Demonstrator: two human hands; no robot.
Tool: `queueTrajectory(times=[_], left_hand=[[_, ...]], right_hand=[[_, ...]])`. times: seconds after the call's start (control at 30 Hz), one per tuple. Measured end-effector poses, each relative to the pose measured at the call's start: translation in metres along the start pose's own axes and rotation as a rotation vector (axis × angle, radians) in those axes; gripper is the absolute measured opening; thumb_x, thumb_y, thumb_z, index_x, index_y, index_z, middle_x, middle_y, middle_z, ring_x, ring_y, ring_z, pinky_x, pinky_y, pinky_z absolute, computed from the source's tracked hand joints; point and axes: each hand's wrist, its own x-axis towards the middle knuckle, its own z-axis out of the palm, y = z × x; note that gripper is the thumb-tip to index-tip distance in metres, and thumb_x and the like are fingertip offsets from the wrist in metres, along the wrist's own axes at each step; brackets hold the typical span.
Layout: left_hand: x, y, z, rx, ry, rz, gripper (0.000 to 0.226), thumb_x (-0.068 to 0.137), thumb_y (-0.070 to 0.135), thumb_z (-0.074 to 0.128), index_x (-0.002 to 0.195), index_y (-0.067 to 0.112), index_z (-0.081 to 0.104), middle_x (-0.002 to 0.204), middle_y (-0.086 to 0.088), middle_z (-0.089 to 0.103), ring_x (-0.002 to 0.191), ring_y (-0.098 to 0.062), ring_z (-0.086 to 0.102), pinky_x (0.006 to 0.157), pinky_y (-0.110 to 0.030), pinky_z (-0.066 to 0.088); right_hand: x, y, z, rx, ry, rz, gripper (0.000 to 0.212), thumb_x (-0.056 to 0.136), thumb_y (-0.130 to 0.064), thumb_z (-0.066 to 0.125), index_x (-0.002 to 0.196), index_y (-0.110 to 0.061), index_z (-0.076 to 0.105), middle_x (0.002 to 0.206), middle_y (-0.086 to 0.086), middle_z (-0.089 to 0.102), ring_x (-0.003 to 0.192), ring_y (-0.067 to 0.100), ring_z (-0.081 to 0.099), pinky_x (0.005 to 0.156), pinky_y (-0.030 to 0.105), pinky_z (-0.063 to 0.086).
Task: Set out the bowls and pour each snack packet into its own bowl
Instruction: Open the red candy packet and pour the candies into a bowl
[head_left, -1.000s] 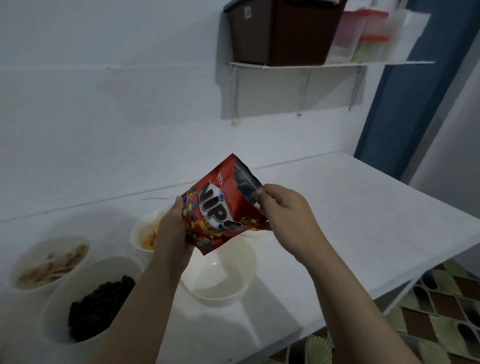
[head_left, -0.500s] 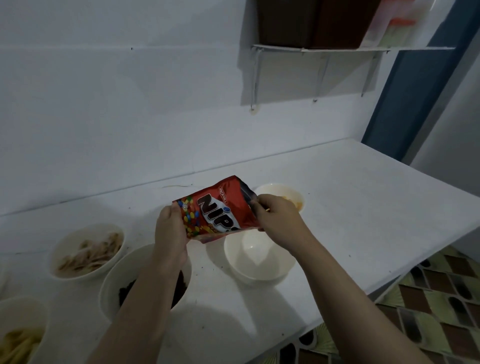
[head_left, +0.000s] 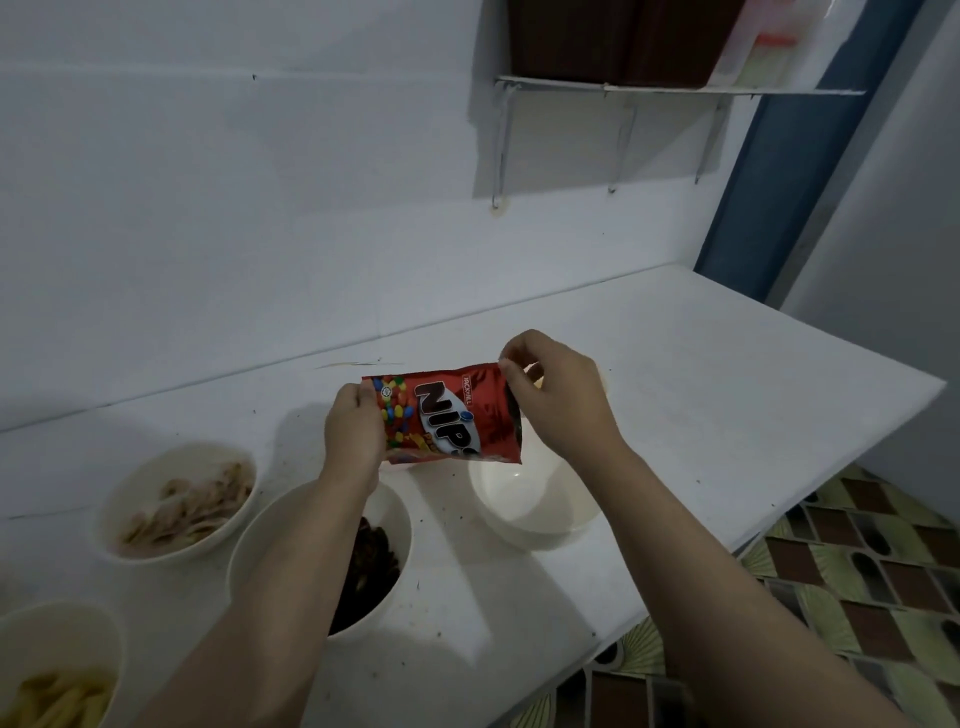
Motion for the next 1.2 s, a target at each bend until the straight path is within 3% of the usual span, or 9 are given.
queueTrajectory(times=[0.2, 0.33, 0.47, 0.63, 0.7, 0.9, 1.2], left_hand=[[0.000, -0.006, -0.002, 0.085, -0.017, 0.034, 0.029, 0.107, 0.031, 0.027, 0.106, 0.012, 0.049, 0.102, -0.006, 0.058, 0.093, -0.020, 0.058, 0.059, -0.023, 0.042], [-0.002, -0.004, -0.002, 0.125, -0.019, 0.062, 0.028, 0.107, 0.031, 0.026, 0.106, 0.013, 0.047, 0.096, -0.001, 0.055, 0.090, -0.015, 0.054, 0.059, -0.020, 0.040], [-0.002, 0.000, -0.001, 0.120, -0.018, 0.084, 0.028, 0.107, 0.032, 0.027, 0.104, 0.013, 0.049, 0.092, -0.001, 0.057, 0.094, -0.019, 0.059, 0.063, -0.024, 0.047], [-0.005, 0.005, 0.003, 0.119, 0.000, 0.134, 0.030, 0.106, 0.032, 0.027, 0.097, 0.015, 0.050, 0.090, -0.001, 0.059, 0.094, -0.022, 0.064, 0.081, -0.040, 0.057], [-0.007, 0.007, 0.005, 0.129, 0.003, 0.154, 0.027, 0.107, 0.032, 0.027, 0.098, 0.017, 0.049, 0.088, 0.004, 0.058, 0.094, -0.020, 0.063, 0.079, -0.035, 0.056], [-0.008, 0.011, 0.005, 0.206, 0.021, 0.231, 0.029, 0.106, 0.034, 0.028, 0.104, 0.016, 0.051, 0.106, -0.007, 0.060, 0.100, -0.018, 0.061, 0.083, -0.031, 0.054], [-0.011, 0.013, 0.010, 0.280, 0.031, 0.331, 0.033, 0.106, 0.034, 0.029, 0.102, 0.012, 0.052, 0.105, -0.007, 0.058, 0.099, -0.019, 0.060, 0.085, -0.033, 0.054]], right_hand=[[-0.004, 0.008, 0.008, -0.100, 0.004, -0.015, 0.011, 0.095, -0.034, 0.058, 0.098, -0.025, 0.065, 0.084, -0.014, 0.065, 0.071, 0.004, 0.060, 0.067, 0.024, 0.051], [-0.006, 0.018, 0.011, -0.128, -0.020, -0.022, 0.008, 0.094, -0.026, 0.060, 0.091, -0.023, 0.067, 0.084, -0.015, 0.065, 0.075, 0.009, 0.060, 0.073, 0.030, 0.053], [-0.005, 0.027, 0.009, -0.129, -0.007, -0.014, 0.008, 0.093, -0.024, 0.061, 0.089, -0.023, 0.068, 0.084, -0.014, 0.064, 0.080, 0.008, 0.055, 0.073, 0.025, 0.045], [-0.007, 0.032, 0.008, -0.162, -0.004, 0.033, 0.011, 0.092, -0.024, 0.060, 0.091, -0.019, 0.070, 0.089, -0.007, 0.066, 0.085, 0.014, 0.056, 0.076, 0.029, 0.045], [-0.008, 0.033, 0.006, -0.167, -0.003, 0.054, 0.011, 0.092, -0.024, 0.060, 0.090, -0.021, 0.071, 0.089, -0.009, 0.065, 0.087, 0.015, 0.056, 0.076, 0.028, 0.044], [-0.013, 0.033, -0.001, -0.212, -0.019, 0.090, 0.011, 0.090, -0.027, 0.061, 0.089, -0.027, 0.073, 0.087, -0.013, 0.059, 0.090, 0.017, 0.056, 0.081, 0.036, 0.047], [-0.023, 0.036, -0.004, -0.193, 0.005, 0.157, 0.009, 0.090, -0.028, 0.063, 0.089, -0.029, 0.071, 0.094, -0.012, 0.057, 0.096, 0.020, 0.057, 0.089, 0.046, 0.048]])
